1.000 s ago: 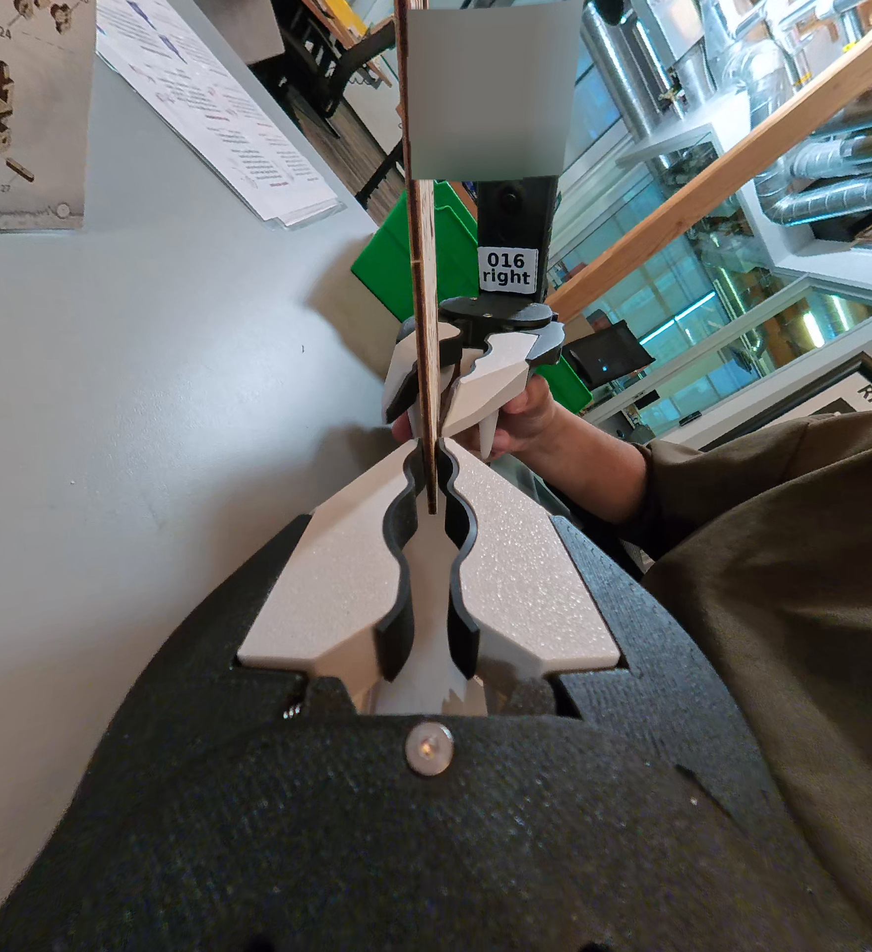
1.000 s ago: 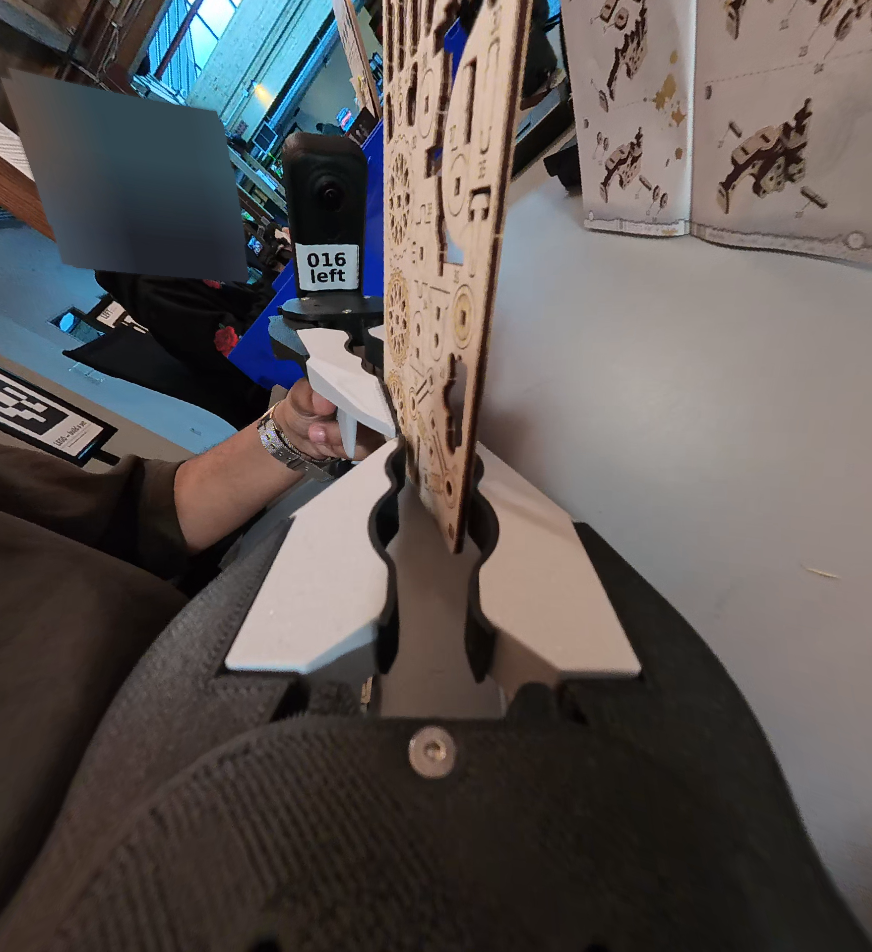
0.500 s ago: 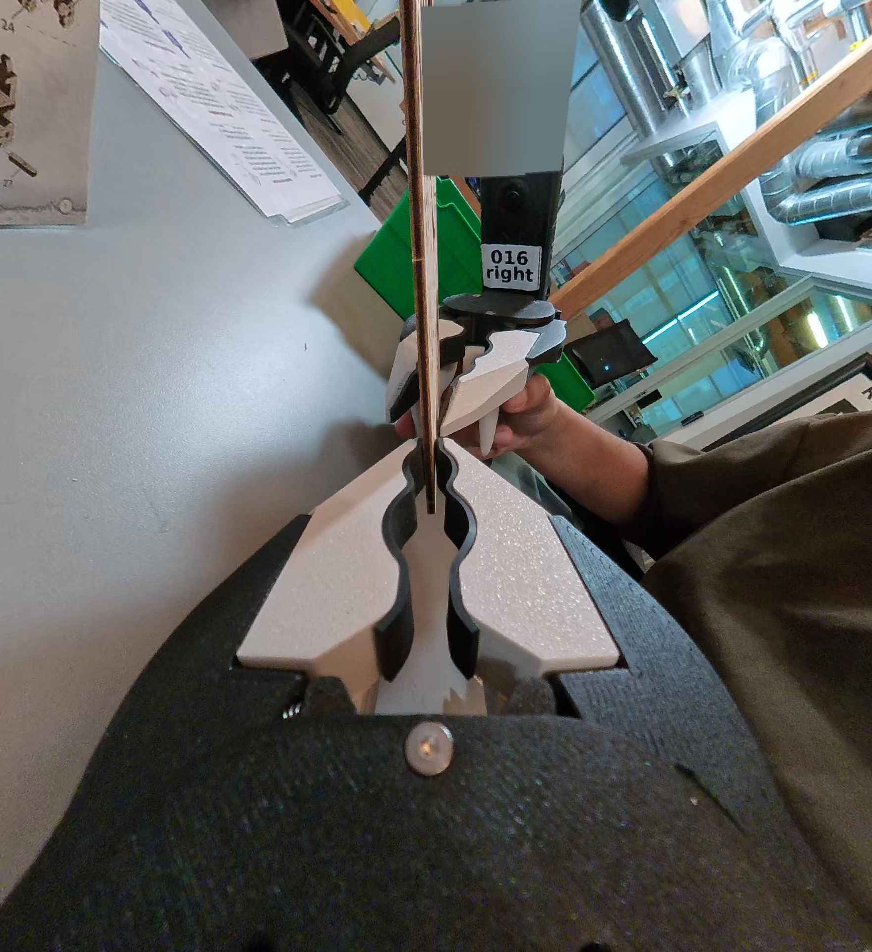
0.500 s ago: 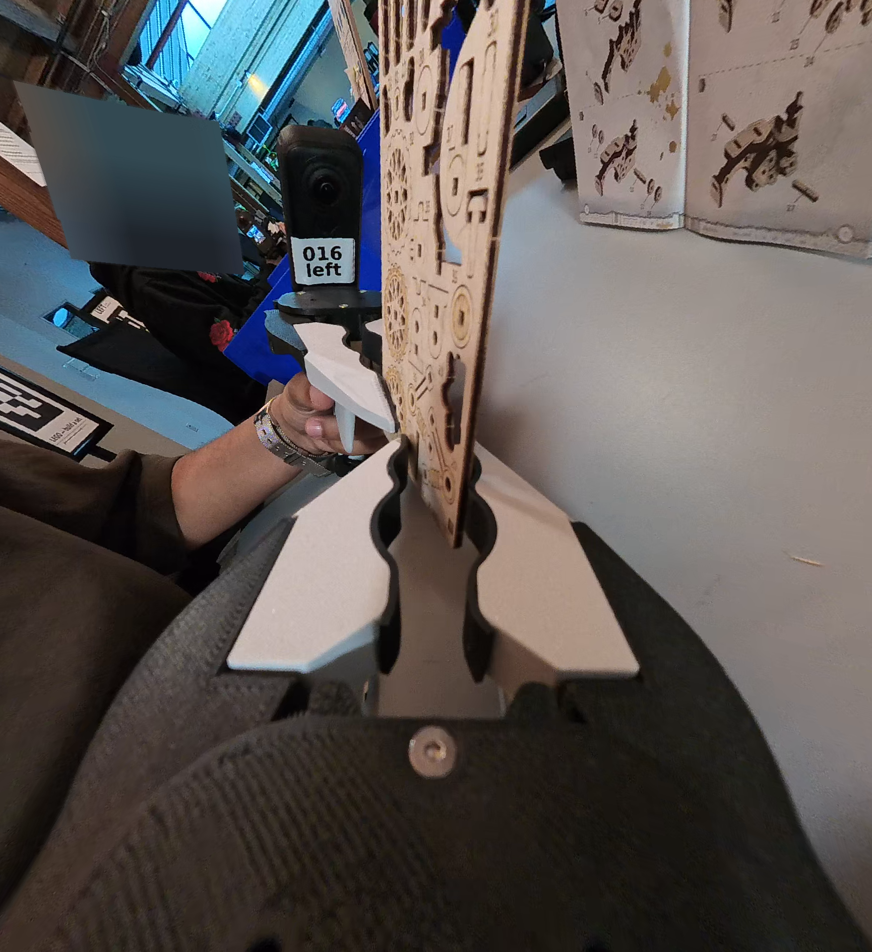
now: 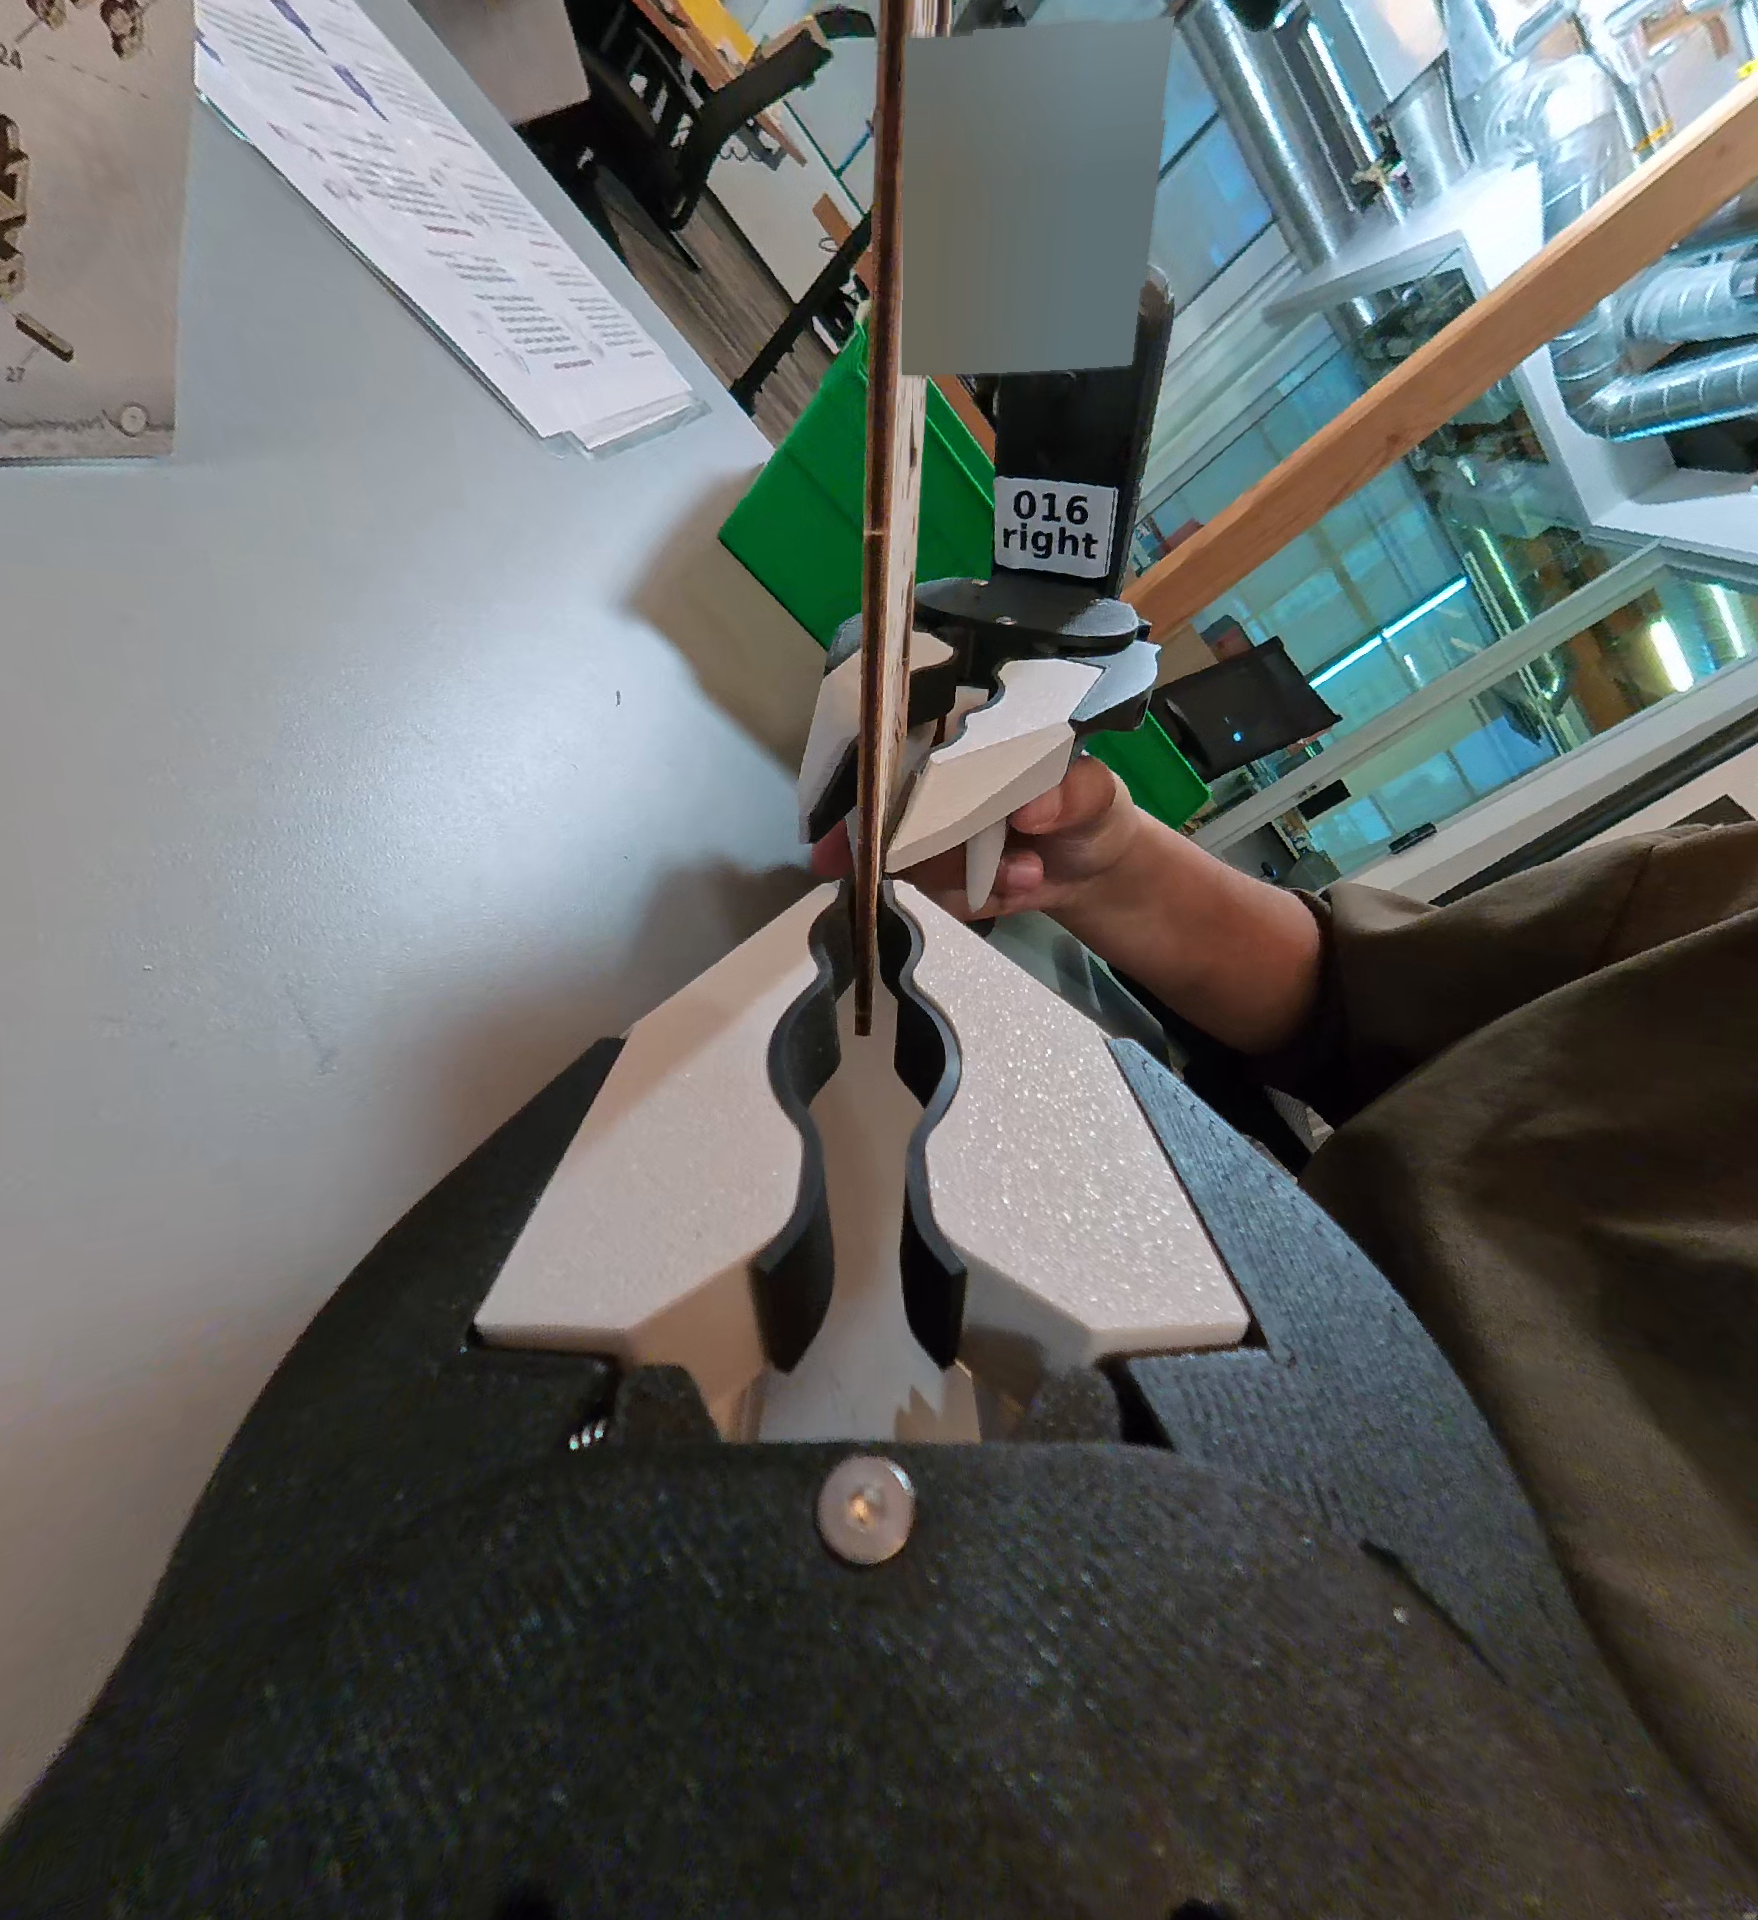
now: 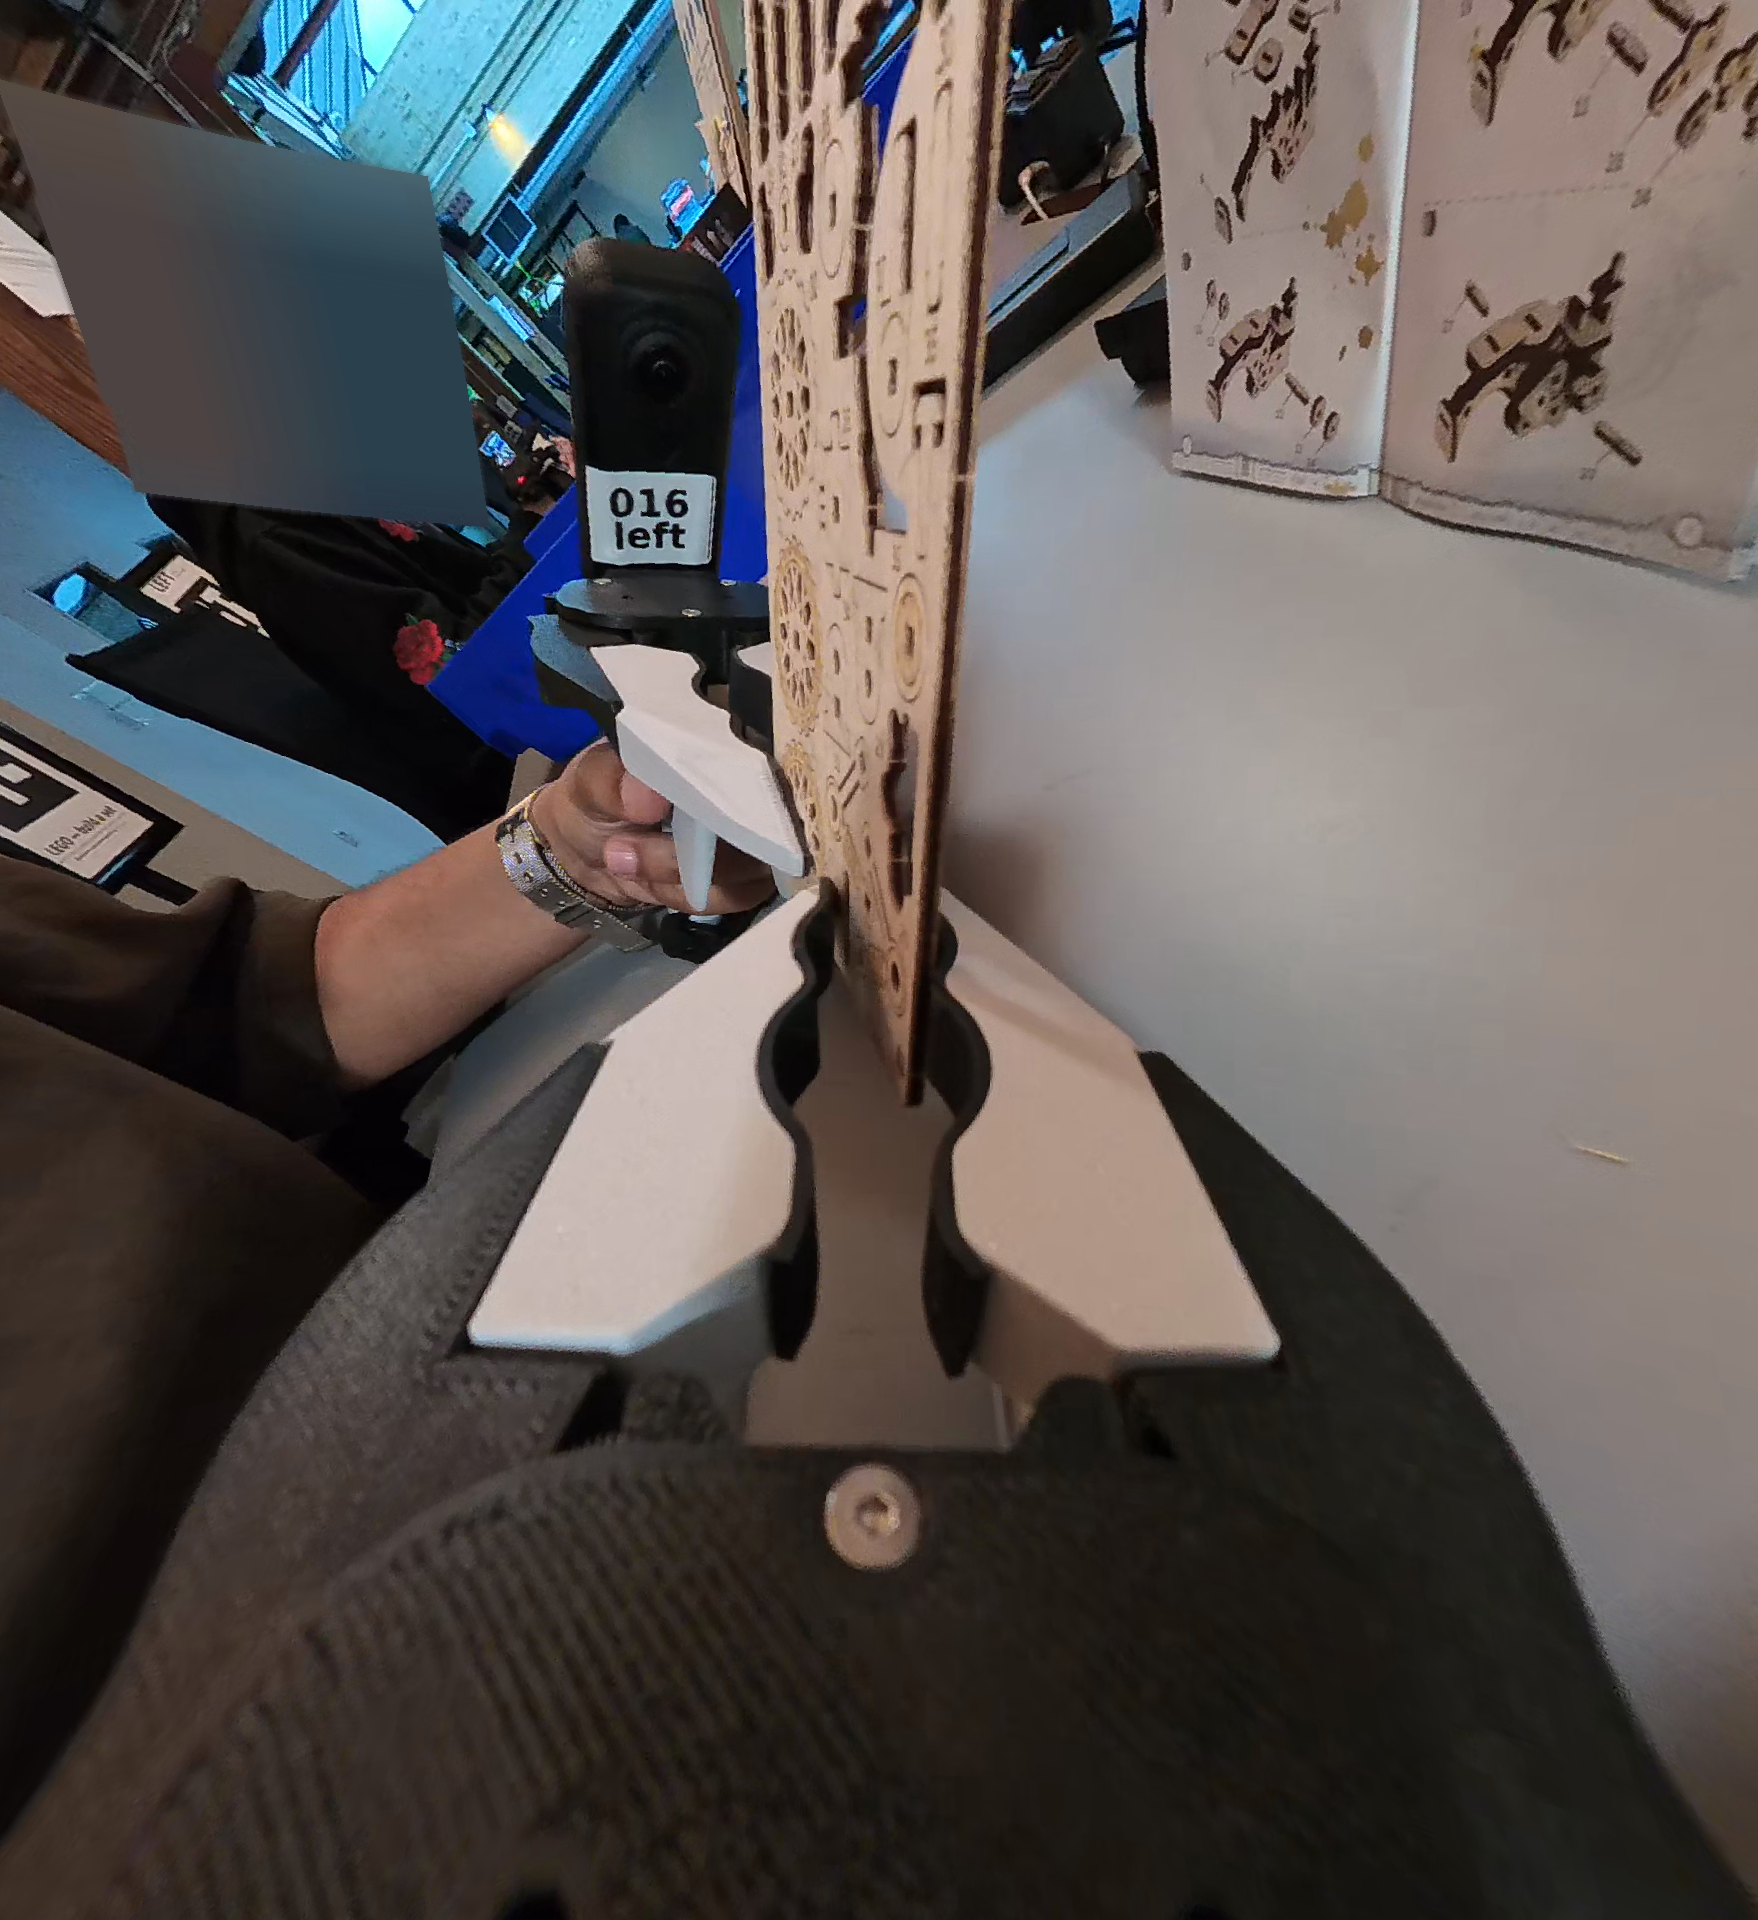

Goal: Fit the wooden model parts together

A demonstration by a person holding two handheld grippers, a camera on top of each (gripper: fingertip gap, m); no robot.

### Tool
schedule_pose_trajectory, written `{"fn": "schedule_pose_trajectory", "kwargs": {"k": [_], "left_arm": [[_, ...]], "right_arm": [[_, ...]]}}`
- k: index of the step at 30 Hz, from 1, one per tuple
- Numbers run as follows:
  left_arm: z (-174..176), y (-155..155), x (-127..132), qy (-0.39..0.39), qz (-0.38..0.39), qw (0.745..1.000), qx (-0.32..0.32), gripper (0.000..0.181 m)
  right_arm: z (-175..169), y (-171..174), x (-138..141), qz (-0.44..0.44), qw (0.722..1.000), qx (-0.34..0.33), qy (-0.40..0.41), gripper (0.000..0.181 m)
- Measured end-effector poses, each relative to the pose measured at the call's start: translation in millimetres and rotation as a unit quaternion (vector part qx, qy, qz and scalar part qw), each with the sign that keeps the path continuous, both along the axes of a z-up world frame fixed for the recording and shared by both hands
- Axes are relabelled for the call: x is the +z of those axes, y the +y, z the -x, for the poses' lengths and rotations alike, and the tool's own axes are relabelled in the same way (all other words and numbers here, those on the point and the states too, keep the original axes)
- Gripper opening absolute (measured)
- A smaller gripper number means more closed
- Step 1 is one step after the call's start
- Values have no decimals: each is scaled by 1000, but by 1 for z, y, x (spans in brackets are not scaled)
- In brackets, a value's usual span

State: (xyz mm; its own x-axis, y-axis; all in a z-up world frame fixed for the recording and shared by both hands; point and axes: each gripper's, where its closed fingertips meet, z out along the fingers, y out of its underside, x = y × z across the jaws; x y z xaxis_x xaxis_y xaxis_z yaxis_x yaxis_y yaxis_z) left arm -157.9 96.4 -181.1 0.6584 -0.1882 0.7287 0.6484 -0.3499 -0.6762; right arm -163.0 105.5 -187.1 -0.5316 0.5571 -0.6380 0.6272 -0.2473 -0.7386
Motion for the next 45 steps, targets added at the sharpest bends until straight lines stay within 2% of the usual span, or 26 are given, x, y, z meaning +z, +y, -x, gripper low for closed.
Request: {"fn": "schedule_pose_trajectory", "kwargs": {"k": [24, 30, 45], "left_arm": [[1, 1, -4, 6, 12, 1000, 8, 0], [3, 3, 0, 13, 3, 1000, 18, 0], [3, 3, -1, 10, 5, 1000, 18, 0]], "right_arm": [[3, 2, -4, -34, 999, -26, 7, 14], [5, 5, -3, -11, 1000, -28, -4, 22], [5, 6, -5, -32, 999, -41, 0, 24]]}}
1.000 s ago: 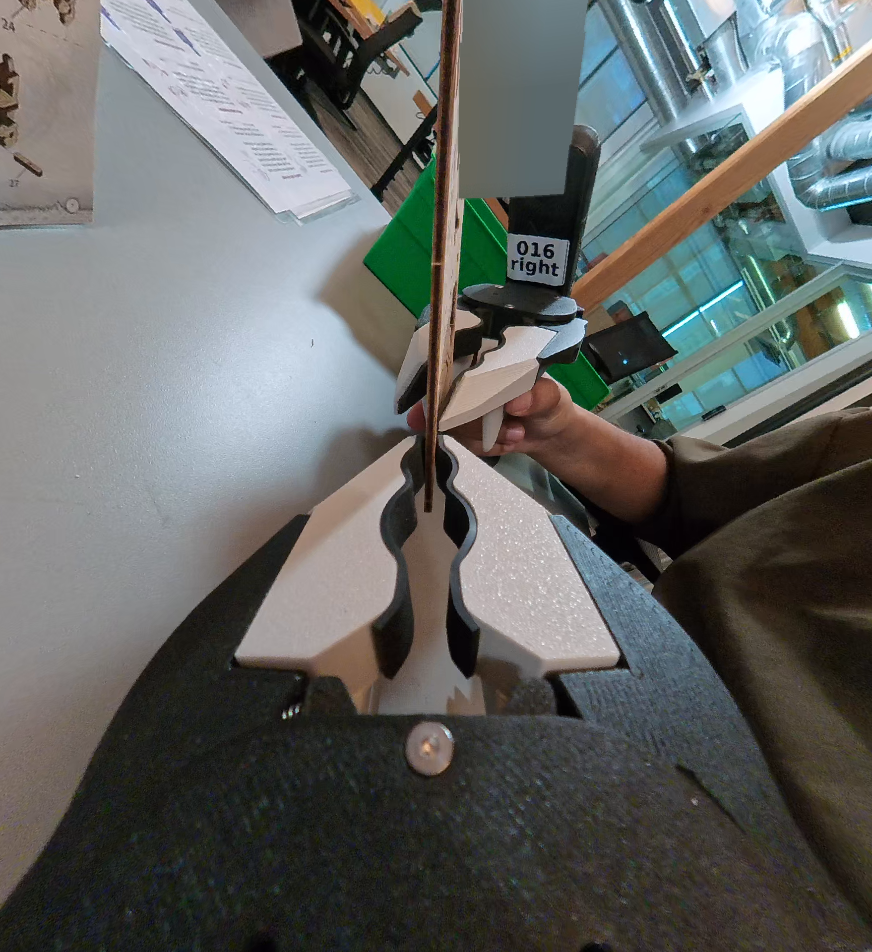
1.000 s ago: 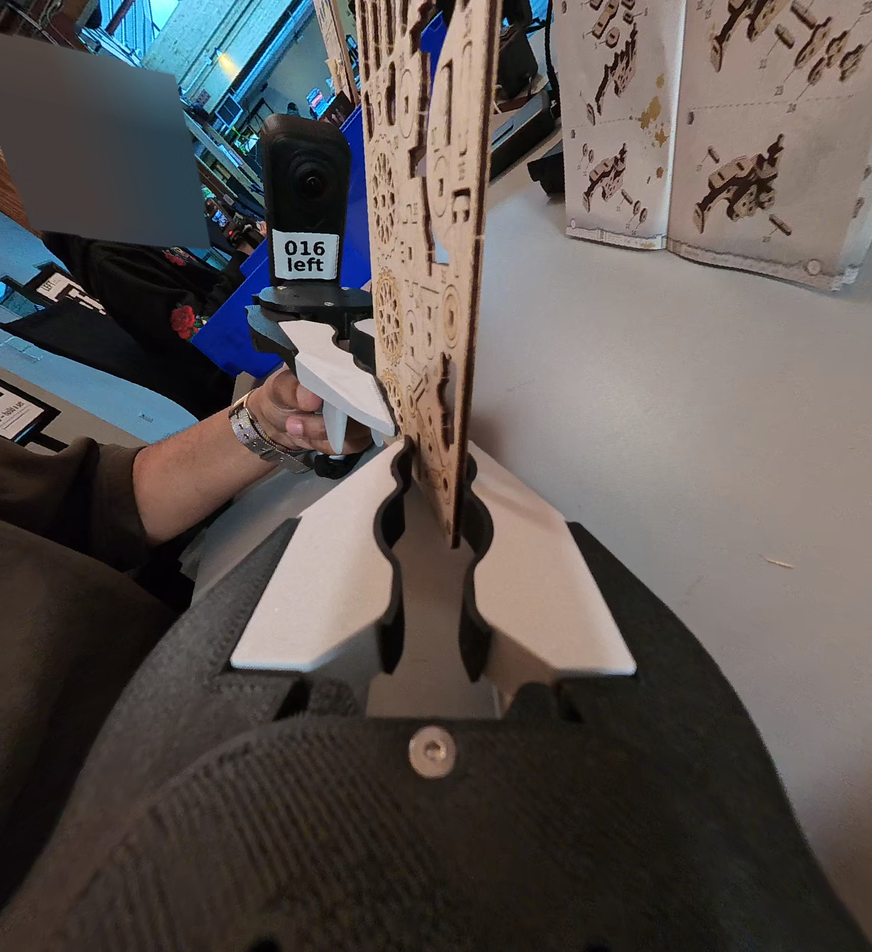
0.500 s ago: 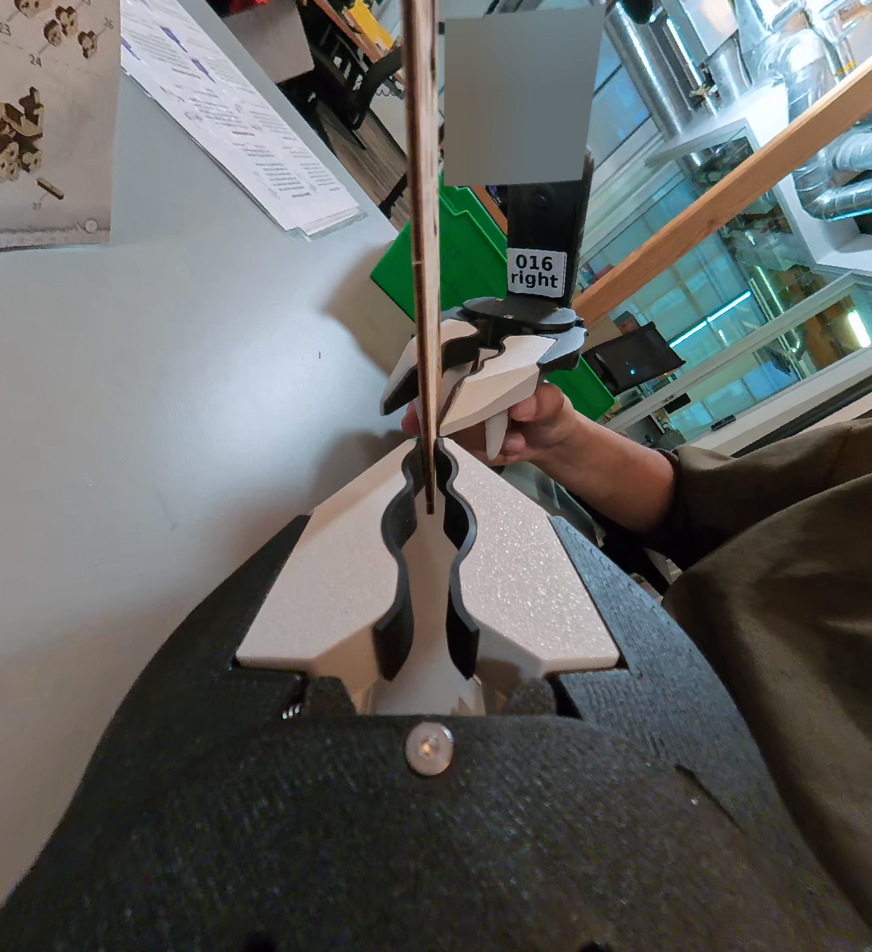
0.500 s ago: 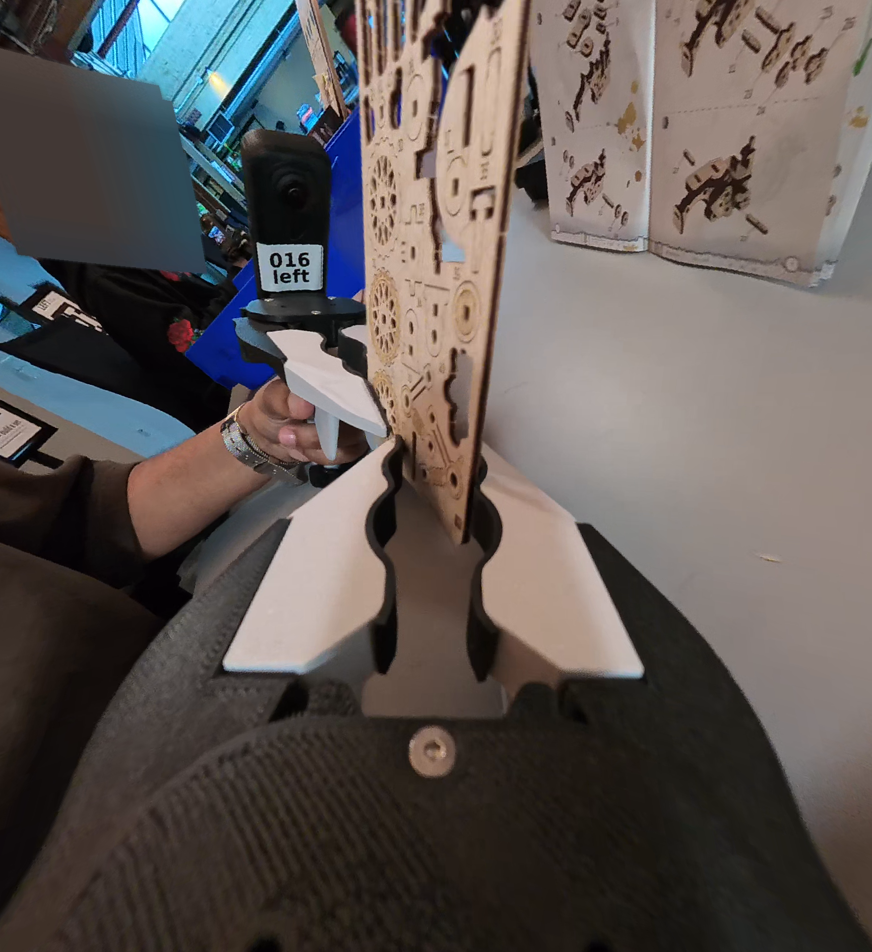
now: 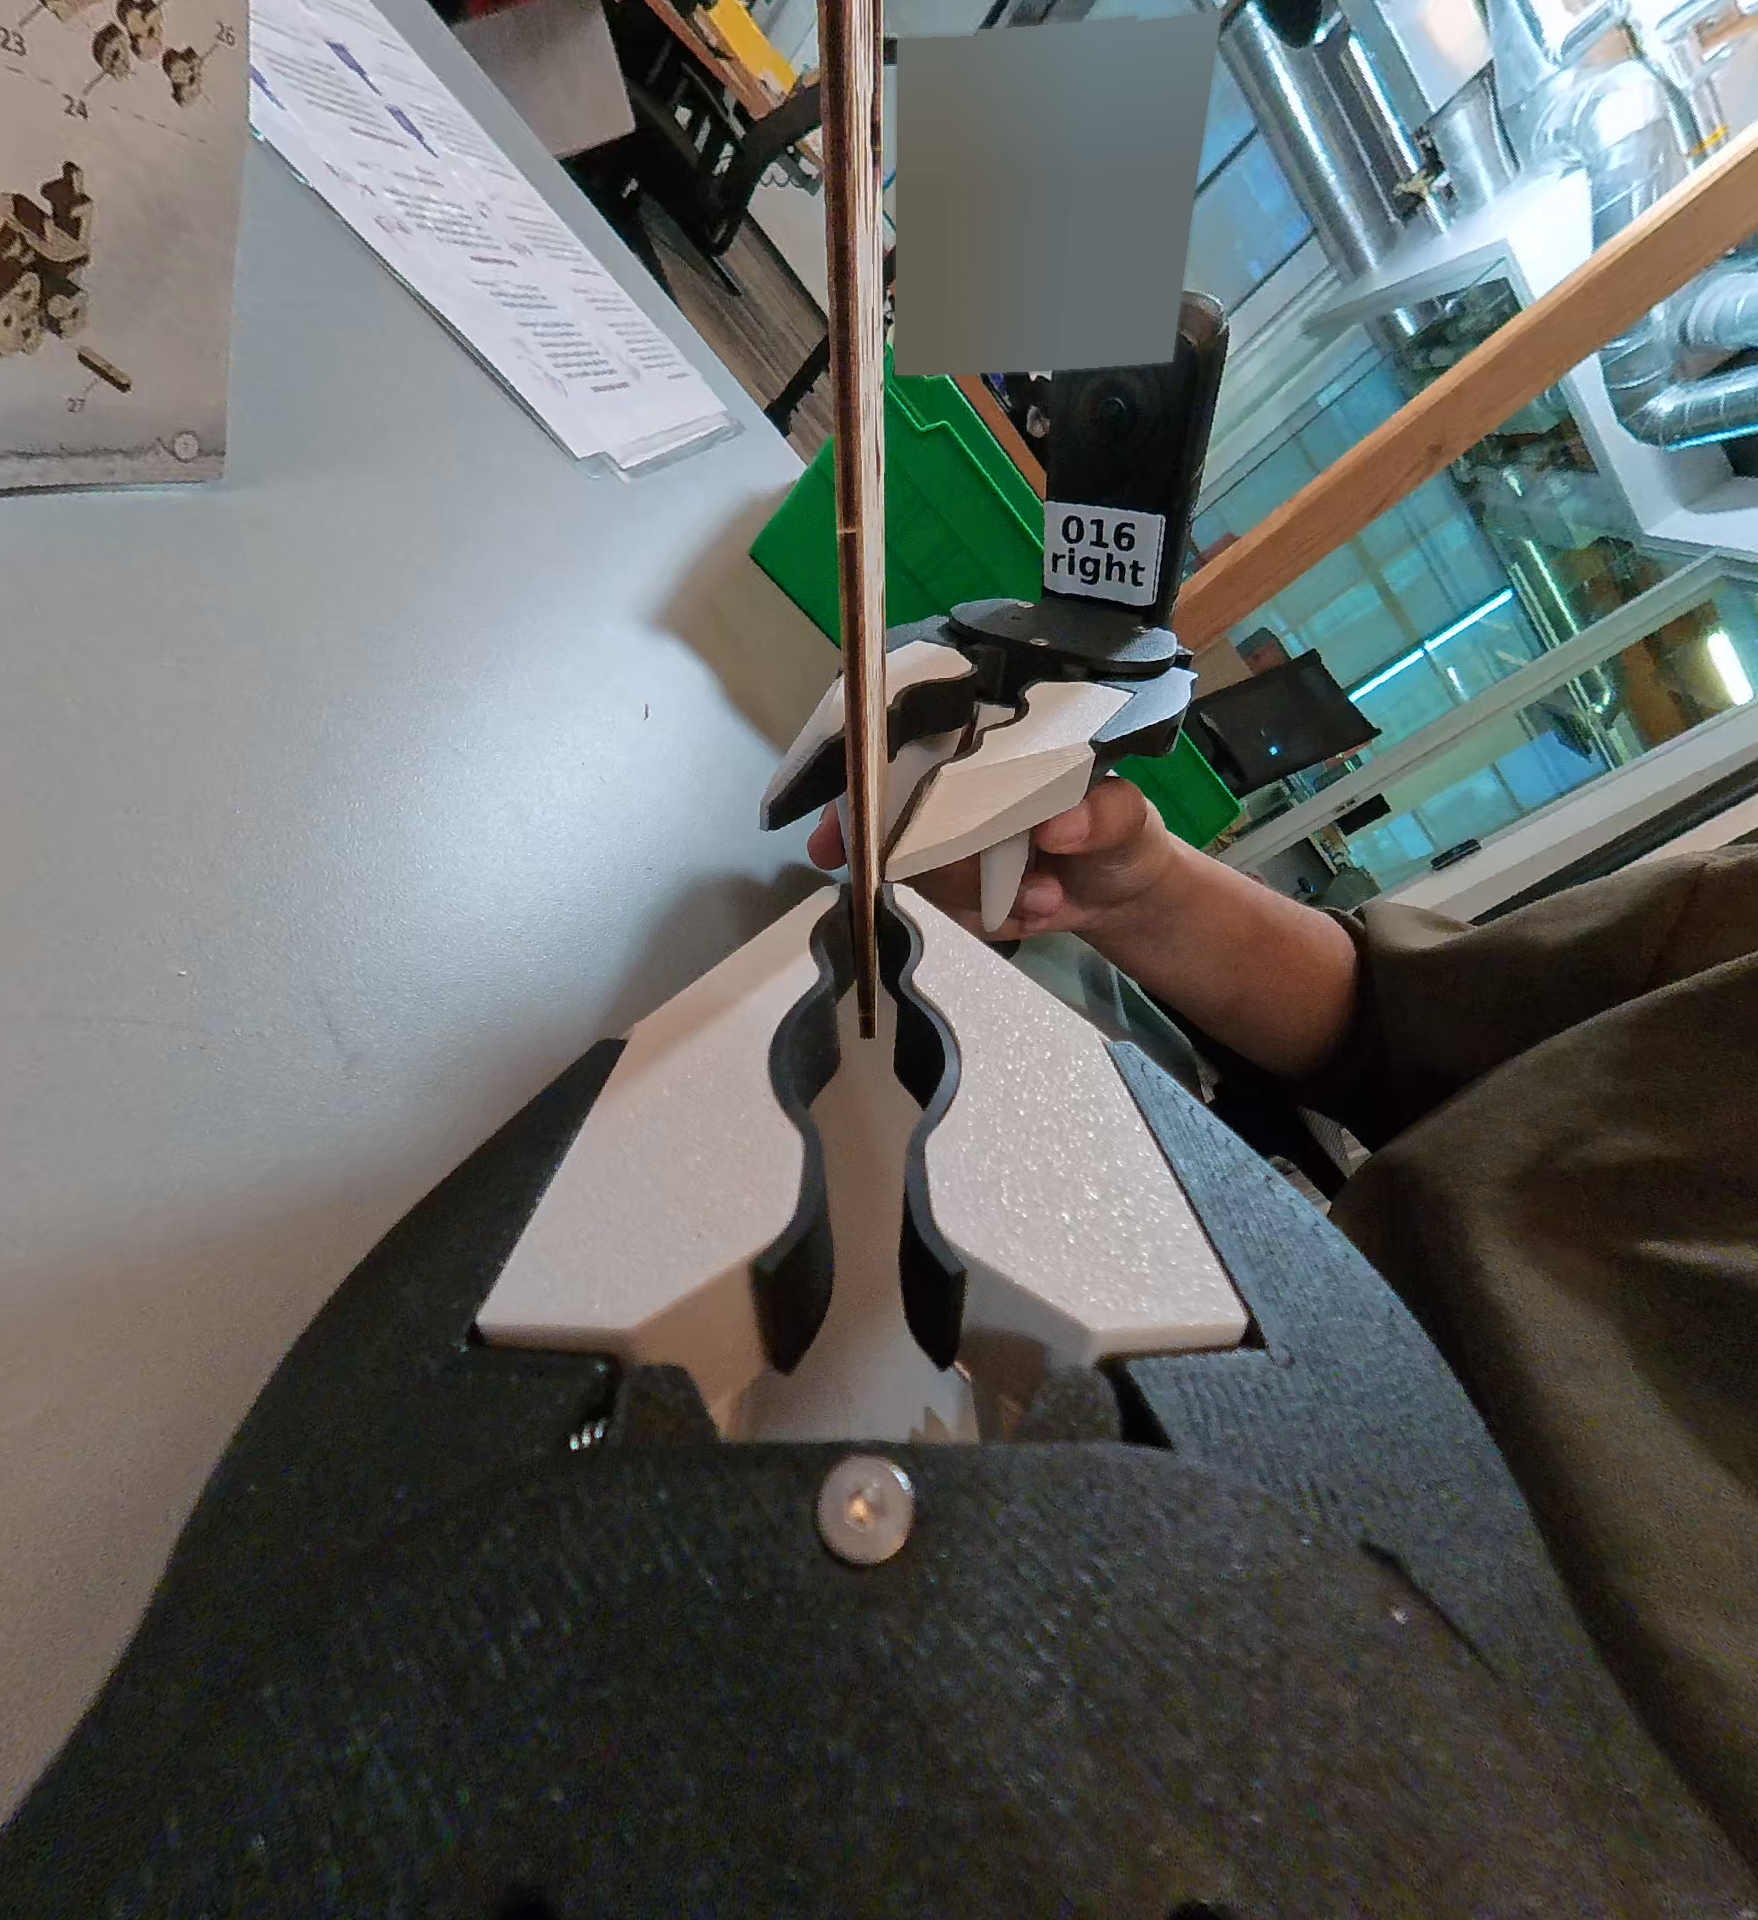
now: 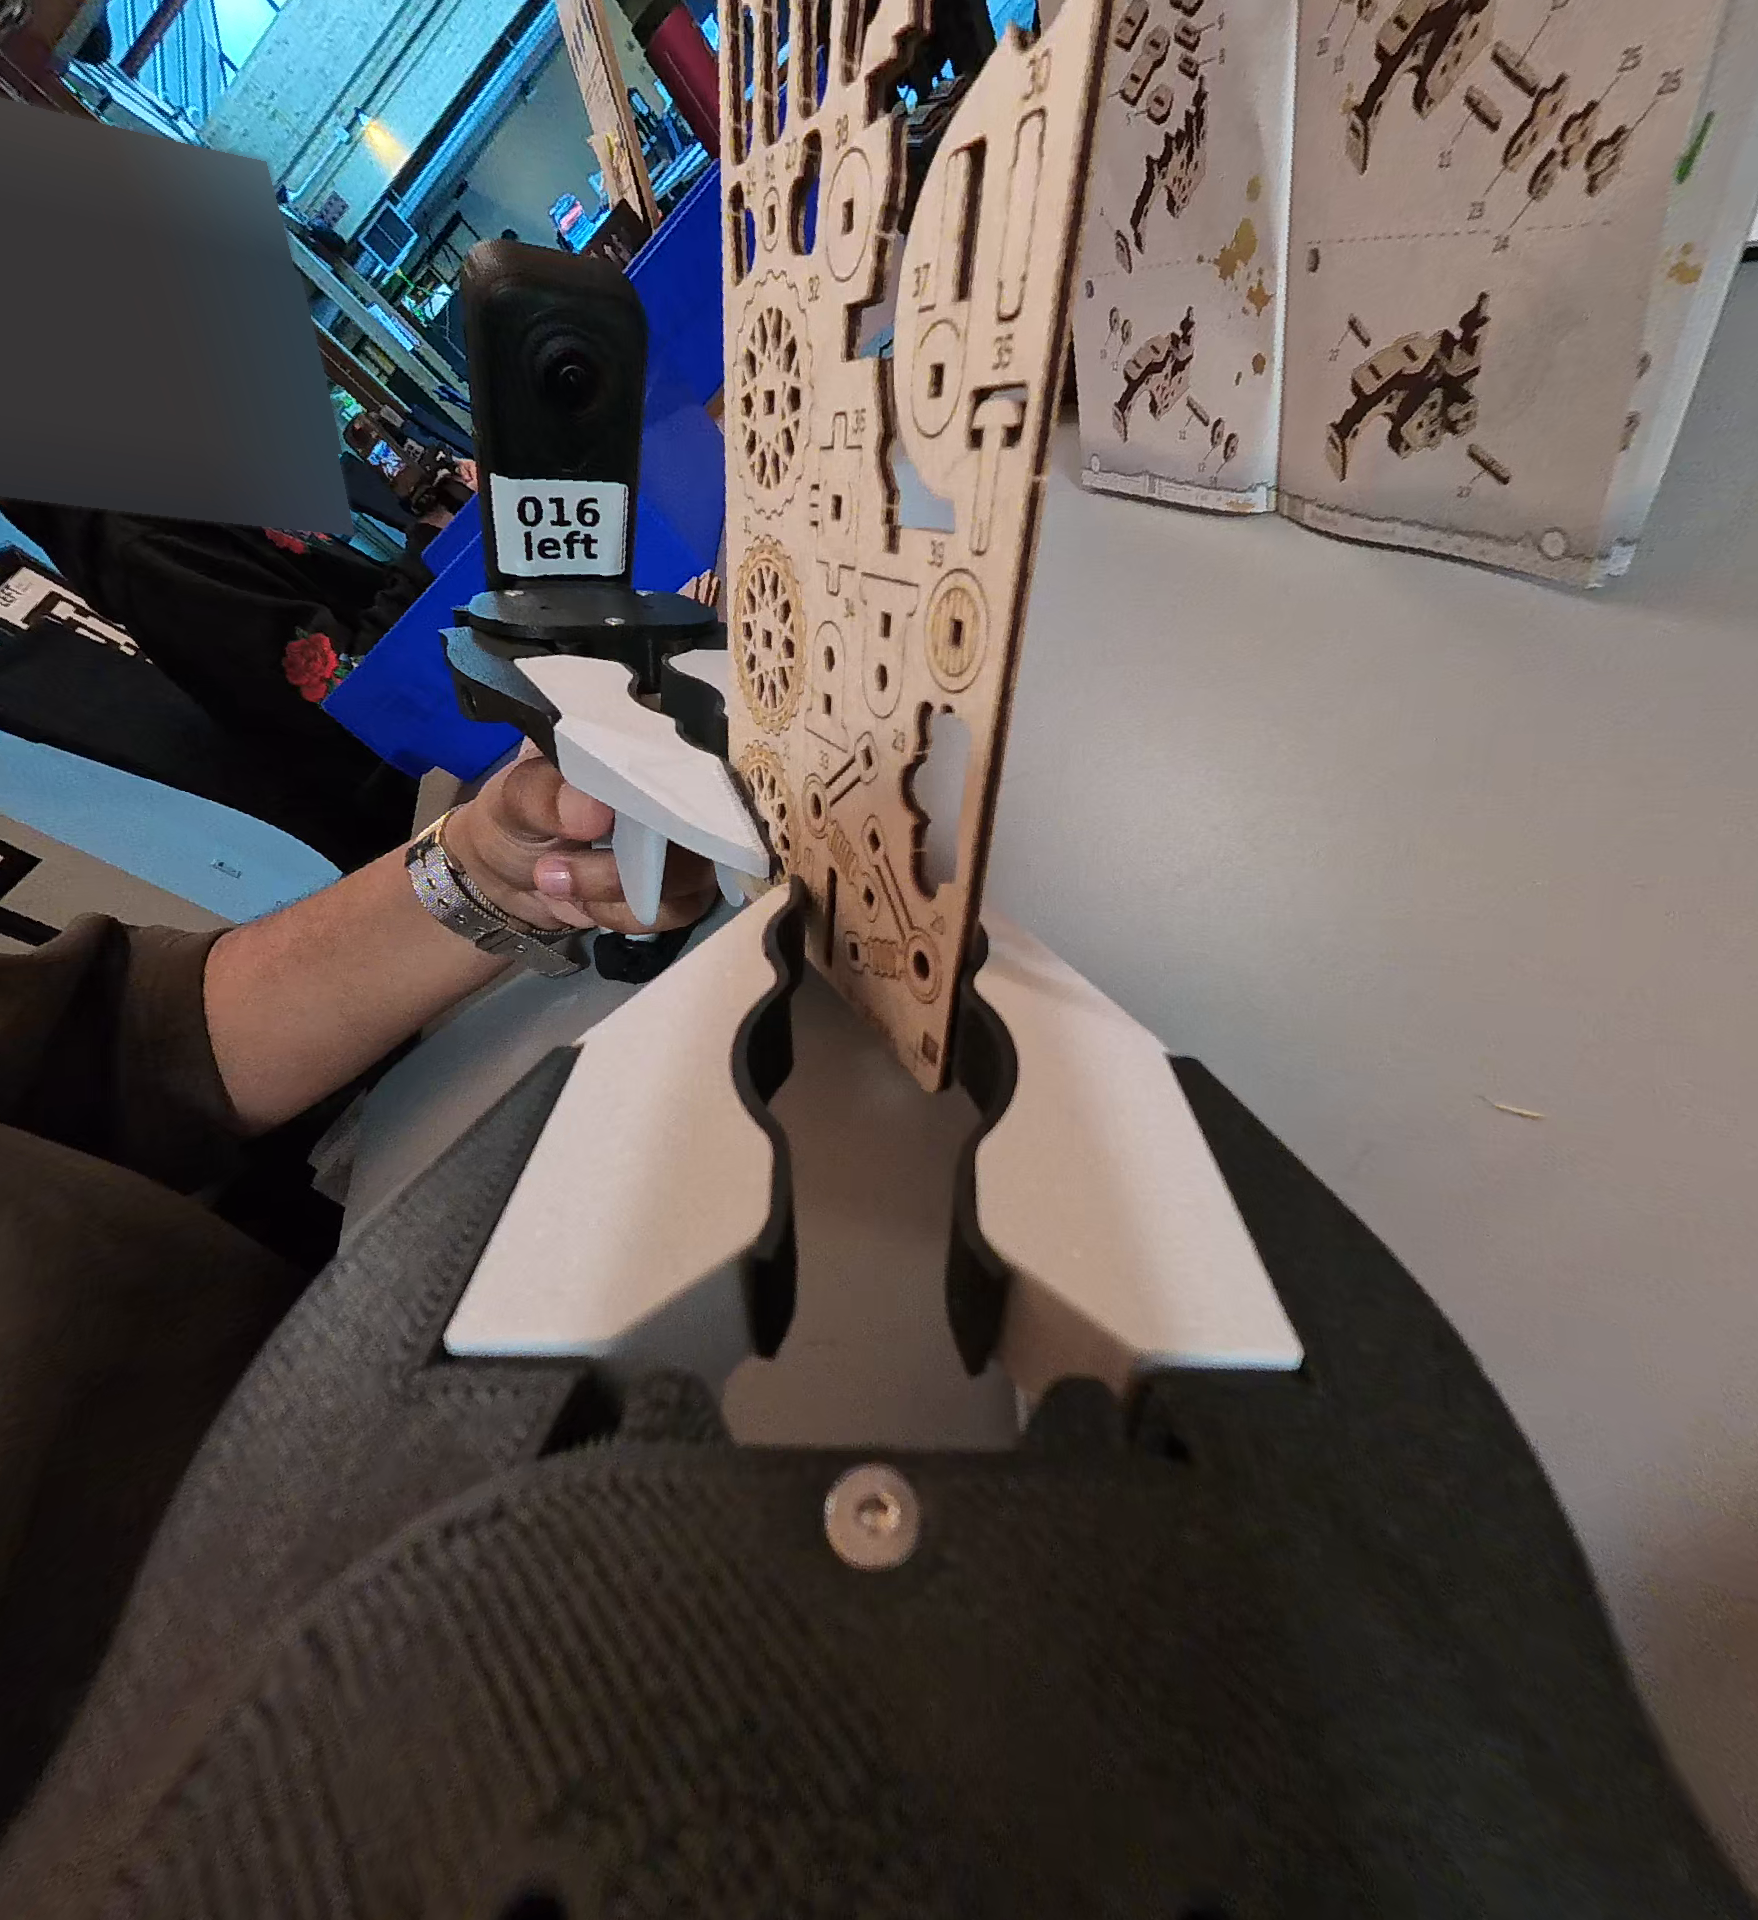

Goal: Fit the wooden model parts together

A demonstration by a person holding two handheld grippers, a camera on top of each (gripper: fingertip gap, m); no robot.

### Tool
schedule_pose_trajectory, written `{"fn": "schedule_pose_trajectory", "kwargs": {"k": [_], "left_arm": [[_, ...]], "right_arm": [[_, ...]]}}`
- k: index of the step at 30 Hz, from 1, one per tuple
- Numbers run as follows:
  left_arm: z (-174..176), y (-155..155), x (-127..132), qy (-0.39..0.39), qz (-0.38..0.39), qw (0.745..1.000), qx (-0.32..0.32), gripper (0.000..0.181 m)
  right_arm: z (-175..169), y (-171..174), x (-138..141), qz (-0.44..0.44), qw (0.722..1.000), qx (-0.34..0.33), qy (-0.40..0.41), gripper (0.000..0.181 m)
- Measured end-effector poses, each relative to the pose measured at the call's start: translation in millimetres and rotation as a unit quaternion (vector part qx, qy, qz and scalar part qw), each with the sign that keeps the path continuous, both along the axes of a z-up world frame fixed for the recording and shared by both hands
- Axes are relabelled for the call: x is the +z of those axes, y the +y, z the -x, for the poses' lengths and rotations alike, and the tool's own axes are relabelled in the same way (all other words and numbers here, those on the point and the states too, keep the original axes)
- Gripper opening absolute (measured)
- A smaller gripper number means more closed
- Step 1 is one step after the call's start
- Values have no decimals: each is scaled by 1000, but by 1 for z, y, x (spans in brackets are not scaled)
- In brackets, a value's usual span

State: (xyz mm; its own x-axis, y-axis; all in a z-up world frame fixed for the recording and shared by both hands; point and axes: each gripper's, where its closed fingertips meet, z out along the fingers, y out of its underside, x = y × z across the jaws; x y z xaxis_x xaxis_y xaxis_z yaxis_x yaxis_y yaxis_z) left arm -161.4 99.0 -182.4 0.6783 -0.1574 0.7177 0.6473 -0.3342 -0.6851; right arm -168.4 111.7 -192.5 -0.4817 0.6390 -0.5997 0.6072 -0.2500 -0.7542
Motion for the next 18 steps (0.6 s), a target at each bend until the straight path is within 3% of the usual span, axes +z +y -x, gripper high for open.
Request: {"fn": "schedule_pose_trajectory", "kwargs": {"k": [18], "left_arm": [[-1, 2, -6, 7, 18, 1000, 2, 0]], "right_arm": [[-1, 3, -6, -15, 1000, -10, -16, 26]]}}
